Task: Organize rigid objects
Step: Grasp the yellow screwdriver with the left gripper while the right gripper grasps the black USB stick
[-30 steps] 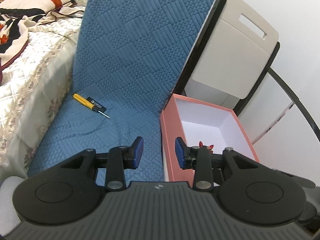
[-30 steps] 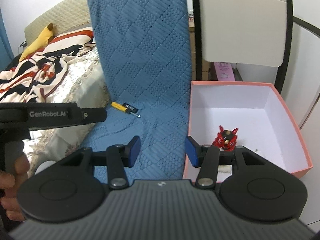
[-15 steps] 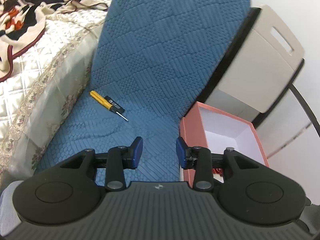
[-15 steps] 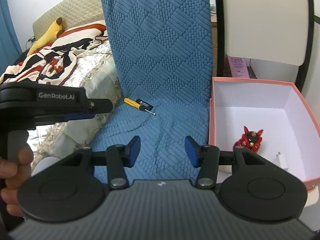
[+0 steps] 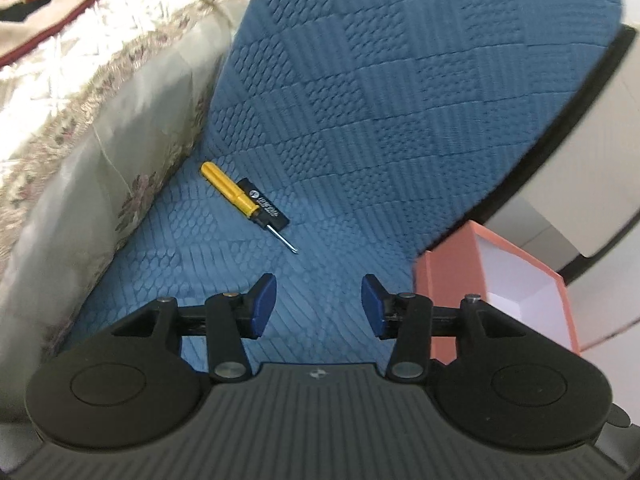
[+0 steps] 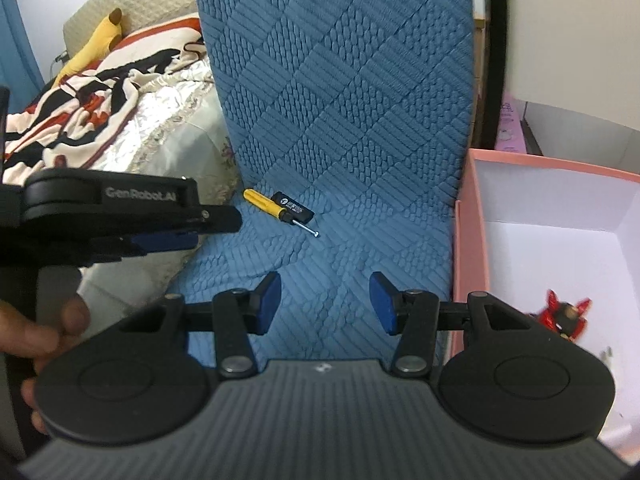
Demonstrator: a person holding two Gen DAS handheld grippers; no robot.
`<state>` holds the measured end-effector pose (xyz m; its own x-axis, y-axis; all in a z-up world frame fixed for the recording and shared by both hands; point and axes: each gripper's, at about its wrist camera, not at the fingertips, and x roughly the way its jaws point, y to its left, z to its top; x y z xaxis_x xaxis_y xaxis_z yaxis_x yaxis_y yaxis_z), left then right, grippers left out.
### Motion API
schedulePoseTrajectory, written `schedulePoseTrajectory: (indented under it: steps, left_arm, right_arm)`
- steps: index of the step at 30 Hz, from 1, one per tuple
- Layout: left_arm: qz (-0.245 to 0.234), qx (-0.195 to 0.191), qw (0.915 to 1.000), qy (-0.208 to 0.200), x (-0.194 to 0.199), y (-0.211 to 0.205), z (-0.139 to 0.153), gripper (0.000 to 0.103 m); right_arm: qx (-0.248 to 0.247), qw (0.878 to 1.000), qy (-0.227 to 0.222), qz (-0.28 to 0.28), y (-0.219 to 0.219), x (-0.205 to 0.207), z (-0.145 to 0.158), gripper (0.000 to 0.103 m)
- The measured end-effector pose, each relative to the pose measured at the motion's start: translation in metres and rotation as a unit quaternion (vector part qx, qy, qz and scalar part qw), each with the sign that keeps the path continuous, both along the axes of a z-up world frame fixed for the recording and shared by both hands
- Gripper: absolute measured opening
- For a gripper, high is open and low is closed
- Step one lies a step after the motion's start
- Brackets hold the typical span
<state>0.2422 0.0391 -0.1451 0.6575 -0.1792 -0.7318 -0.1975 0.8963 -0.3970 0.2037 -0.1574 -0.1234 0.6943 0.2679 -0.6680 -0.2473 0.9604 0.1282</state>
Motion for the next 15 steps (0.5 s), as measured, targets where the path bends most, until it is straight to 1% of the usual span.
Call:
schedulePoseTrajectory:
  steps: [6,11,15]
  left_arm:
    - [0.016,-0.008,0.9996,0.02,0.046,0.024,-0.039,0.053]
    - [0.028,-0.01,0.9991,0.032,0.076,0.044,-0.069,0.053]
    - [0.042,-0.02,0.9981,0.041,0.099,0.062,-0.09,0.053]
  right_arm:
    - [-0.002,1.0,0.015,0.004,0.013,0.043,-0.023,0.052]
    - [-0.008,1.0,0.025,0.007,0.024,0.076,-0.043,0.052]
    - [-0.008,0.999,0.032,0.006,0.031,0.103,-0.06,0.052]
